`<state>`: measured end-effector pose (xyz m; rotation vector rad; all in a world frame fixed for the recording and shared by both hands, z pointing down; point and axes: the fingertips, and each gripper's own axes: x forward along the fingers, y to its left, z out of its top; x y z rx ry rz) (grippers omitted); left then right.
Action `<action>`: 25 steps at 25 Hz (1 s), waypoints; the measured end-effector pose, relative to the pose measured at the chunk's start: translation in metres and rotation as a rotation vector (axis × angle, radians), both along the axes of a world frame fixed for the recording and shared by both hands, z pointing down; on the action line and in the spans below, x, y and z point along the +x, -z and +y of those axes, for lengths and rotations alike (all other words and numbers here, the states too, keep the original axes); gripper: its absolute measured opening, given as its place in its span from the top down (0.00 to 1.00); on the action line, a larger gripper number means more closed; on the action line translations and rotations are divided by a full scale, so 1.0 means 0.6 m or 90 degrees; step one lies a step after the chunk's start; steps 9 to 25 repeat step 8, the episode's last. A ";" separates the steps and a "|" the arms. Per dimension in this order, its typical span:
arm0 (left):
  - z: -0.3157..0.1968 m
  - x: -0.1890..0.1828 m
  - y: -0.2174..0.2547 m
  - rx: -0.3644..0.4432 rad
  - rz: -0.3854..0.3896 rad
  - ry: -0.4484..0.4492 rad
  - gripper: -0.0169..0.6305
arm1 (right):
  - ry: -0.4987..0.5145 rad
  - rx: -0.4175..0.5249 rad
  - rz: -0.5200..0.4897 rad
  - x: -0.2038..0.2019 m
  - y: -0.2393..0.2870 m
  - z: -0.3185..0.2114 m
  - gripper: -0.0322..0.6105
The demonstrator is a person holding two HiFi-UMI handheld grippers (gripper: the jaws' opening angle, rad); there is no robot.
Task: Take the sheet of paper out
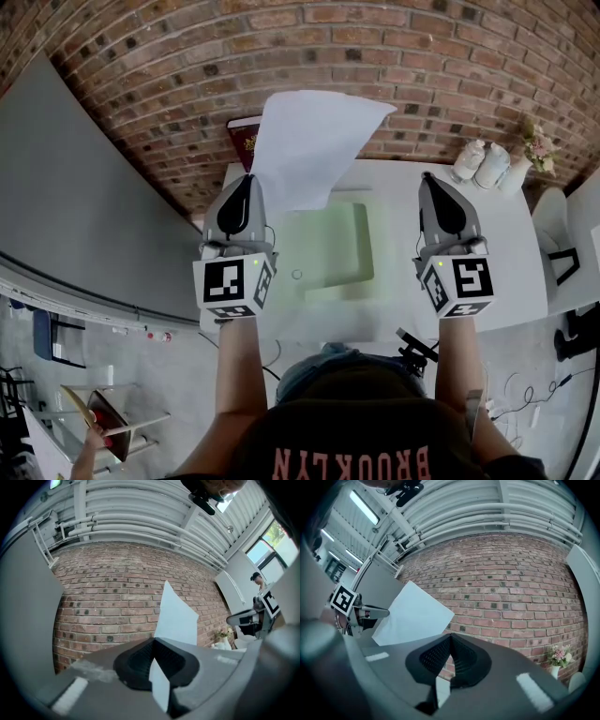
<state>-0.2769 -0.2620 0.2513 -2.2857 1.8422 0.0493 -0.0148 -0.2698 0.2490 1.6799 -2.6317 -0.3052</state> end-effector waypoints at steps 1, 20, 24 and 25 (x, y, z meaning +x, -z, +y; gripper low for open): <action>0.000 0.001 0.001 0.001 0.000 0.000 0.97 | 0.000 0.000 0.000 0.001 0.000 0.000 0.96; -0.003 0.009 0.000 0.003 -0.002 0.001 0.97 | 0.000 -0.002 -0.004 0.013 -0.004 0.000 0.96; -0.003 0.009 0.000 0.003 -0.002 0.001 0.97 | 0.000 -0.002 -0.004 0.013 -0.004 0.000 0.96; -0.003 0.009 0.000 0.003 -0.002 0.001 0.97 | 0.000 -0.002 -0.004 0.013 -0.004 0.000 0.96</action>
